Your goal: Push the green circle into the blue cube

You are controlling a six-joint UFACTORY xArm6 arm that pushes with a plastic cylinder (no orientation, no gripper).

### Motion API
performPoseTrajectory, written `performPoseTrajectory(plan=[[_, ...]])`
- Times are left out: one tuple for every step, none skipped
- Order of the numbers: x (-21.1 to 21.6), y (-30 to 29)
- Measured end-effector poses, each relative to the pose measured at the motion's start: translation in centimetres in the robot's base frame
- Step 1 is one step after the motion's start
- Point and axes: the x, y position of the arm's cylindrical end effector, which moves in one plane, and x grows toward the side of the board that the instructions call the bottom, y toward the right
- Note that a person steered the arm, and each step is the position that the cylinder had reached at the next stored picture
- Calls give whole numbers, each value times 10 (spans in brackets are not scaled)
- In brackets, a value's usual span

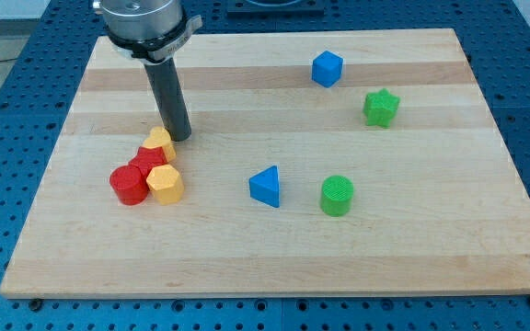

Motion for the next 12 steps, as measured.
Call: performPoseTrajectory(plan=[[-1,1],[-8,72],[9,126],[32,178],[25,247],[-8,284],[-34,274],[-54,262],[-69,262],[-55,288],[-47,331],[-62,334]])
